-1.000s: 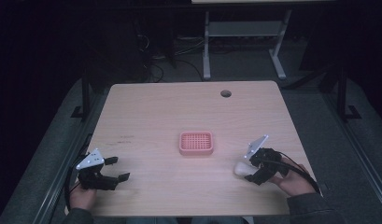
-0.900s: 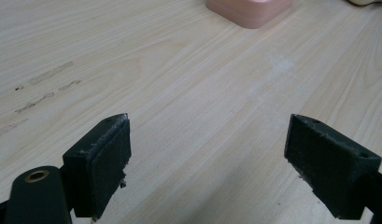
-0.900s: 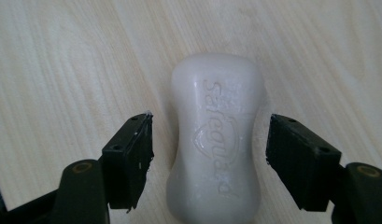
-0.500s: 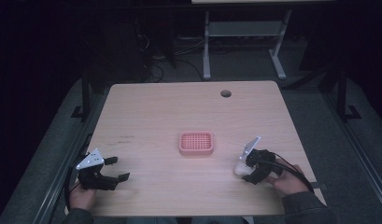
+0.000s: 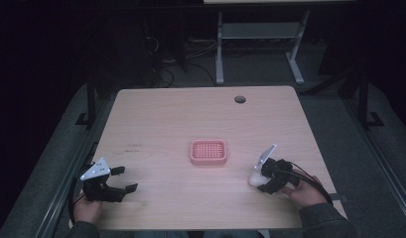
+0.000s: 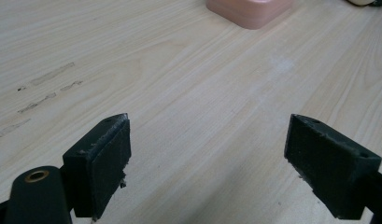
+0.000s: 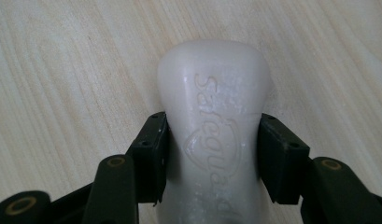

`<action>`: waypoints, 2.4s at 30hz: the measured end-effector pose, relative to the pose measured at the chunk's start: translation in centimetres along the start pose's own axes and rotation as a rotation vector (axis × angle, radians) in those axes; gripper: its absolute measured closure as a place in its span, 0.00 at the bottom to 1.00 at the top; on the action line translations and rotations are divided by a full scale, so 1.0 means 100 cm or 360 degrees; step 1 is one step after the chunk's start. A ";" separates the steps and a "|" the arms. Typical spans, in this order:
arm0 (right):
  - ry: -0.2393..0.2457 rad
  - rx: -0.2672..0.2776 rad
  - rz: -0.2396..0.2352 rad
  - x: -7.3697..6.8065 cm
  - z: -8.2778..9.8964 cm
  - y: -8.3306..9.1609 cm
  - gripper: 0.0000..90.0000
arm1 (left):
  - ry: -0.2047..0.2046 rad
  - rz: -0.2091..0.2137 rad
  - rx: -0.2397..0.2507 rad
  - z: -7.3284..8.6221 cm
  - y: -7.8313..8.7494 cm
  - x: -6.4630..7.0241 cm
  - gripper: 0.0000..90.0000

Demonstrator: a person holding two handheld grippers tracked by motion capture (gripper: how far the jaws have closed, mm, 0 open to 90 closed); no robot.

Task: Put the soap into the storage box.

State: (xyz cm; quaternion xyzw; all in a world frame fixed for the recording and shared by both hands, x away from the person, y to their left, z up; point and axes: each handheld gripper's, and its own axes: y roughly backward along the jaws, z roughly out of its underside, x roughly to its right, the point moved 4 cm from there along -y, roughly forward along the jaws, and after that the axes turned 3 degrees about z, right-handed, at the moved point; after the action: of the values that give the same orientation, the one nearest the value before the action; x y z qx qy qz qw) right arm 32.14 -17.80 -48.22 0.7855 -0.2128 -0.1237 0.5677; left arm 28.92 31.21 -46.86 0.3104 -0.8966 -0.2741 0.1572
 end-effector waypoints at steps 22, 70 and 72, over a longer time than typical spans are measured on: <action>0.0028 0.0037 -0.0043 -0.001 0.002 0.003 0.54 | 0.0018 -0.0009 0.0027 0.000 0.002 -0.002 0.15; 0.0231 0.0169 -0.0006 0.010 -0.075 0.038 0.54 | 0.0016 -0.0012 0.0041 0.000 0.003 -0.002 0.15; 0.0252 0.0166 -0.0007 0.009 -0.079 0.038 0.54 | 0.0016 -0.0012 0.0042 -0.001 0.003 -0.002 0.15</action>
State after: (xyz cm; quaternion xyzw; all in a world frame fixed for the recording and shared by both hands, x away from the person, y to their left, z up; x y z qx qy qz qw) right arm 35.66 -12.58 -42.05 0.8218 -0.1719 -0.0513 0.5408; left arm 28.99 31.53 -46.67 0.3172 -0.8981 -0.2613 0.1566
